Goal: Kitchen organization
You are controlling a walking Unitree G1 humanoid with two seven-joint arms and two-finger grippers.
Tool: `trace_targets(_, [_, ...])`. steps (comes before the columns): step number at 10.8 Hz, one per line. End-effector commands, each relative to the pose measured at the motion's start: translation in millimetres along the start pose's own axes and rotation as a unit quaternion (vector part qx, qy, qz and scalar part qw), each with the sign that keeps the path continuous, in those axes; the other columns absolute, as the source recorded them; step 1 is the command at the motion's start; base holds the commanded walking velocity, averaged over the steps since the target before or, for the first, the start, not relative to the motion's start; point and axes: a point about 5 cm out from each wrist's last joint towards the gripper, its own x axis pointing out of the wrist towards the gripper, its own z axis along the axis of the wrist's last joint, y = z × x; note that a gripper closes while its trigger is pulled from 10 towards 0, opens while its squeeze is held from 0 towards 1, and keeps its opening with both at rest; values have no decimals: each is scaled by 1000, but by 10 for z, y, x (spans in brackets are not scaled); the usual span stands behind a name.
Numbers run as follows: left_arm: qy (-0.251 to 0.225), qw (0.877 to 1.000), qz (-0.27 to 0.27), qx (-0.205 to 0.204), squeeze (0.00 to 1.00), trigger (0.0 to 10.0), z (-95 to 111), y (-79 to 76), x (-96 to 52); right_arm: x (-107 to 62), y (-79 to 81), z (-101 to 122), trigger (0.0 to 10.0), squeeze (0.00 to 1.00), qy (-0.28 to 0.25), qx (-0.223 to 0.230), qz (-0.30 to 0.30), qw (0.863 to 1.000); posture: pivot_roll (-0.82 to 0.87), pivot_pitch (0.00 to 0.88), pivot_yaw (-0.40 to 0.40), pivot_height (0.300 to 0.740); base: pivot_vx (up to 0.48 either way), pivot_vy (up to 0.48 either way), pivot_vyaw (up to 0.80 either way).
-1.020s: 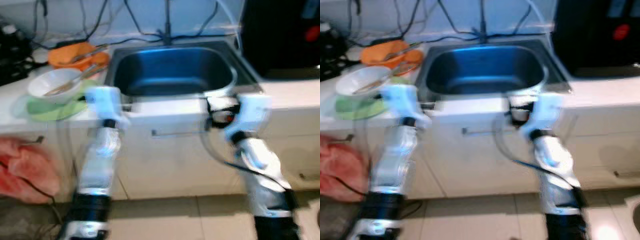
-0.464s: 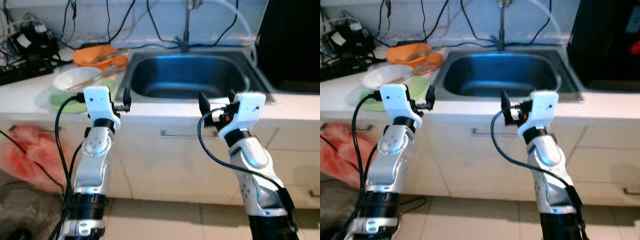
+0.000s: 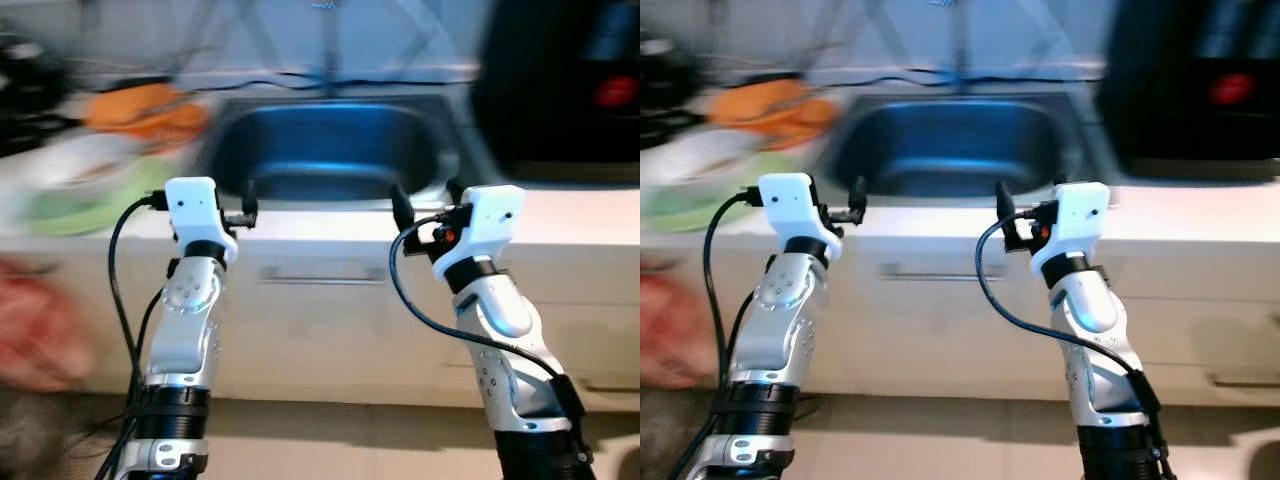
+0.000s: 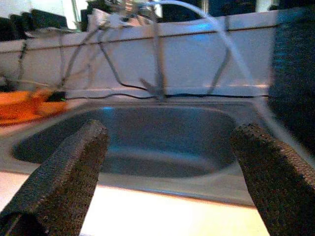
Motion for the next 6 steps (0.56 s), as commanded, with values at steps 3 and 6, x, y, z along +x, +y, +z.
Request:
trace_targets(3, [-24, 1000, -17, -4, 0, 10000, 94, -52, -9, -12, -13, 38, 10000, 0, -8, -12, -3, 1000, 42, 0, 63, 740, 154, 0, 0])
trace_targets(6, [-31, 999, -14, -13, 0, 10000, 110, -70, -16, -14, -12, 49, 10000, 0, -9, -14, -1, 1000, 41, 0, 62, 740, 153, 0, 0])
